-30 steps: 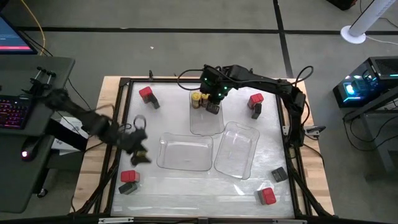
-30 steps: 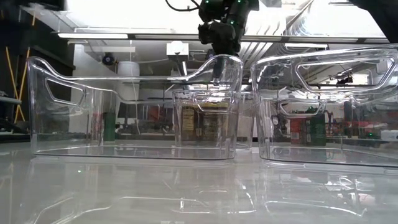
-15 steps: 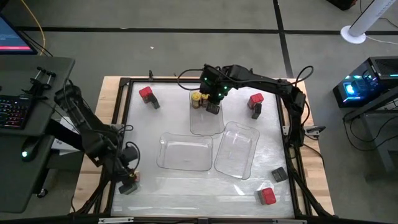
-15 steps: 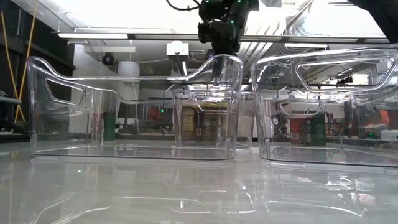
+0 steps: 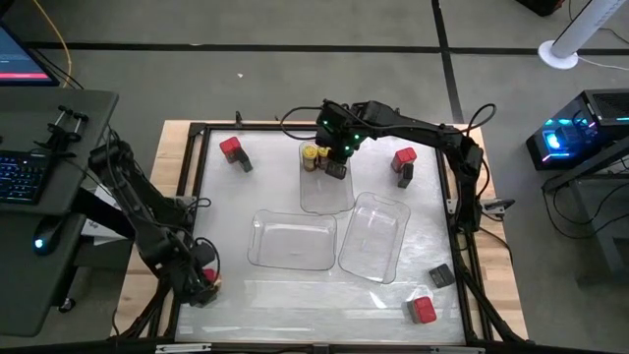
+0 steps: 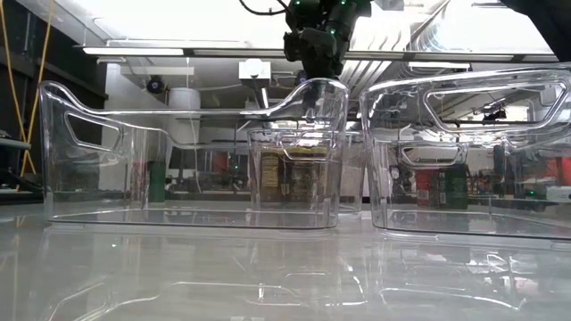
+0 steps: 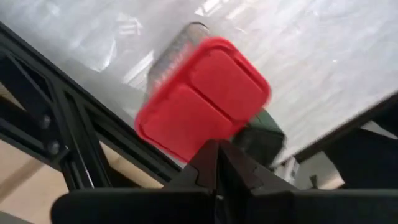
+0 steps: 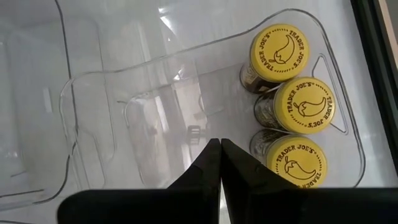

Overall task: Sort spices by type
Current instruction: Put the left bottom red seasoning can into the left transparent bin

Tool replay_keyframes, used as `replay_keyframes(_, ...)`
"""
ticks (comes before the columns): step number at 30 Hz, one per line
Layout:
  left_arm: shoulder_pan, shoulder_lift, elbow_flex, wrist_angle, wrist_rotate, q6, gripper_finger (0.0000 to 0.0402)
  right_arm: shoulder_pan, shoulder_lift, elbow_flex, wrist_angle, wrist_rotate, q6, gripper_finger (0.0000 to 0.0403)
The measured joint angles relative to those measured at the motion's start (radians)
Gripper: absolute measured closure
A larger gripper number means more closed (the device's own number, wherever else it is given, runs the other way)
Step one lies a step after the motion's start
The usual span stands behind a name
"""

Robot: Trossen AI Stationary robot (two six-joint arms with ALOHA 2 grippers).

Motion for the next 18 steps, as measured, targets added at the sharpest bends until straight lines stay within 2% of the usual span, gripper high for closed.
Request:
replay_keyframes(7, 0.044, 0.000, -0.032, -0.010, -0.024, 0.053, 0.0401, 0.000, 0.000, 0.000, 0.001, -0.001, 0.011, 0.0403)
replay_keyframes(11, 0.127, -0.002, -0.033, -0.048, -0.100, 0.142, 0.0401, 0.000, 0.000, 0.000, 0.007, -0.002, 0.026, 0.0403)
replay_keyframes(18, 0.327, -0.001, -0.034, -0.085, -0.181, 0.394, 0.0401, 0.000, 0.000, 0.000, 0.007, -0.004, 0.045, 0.0403)
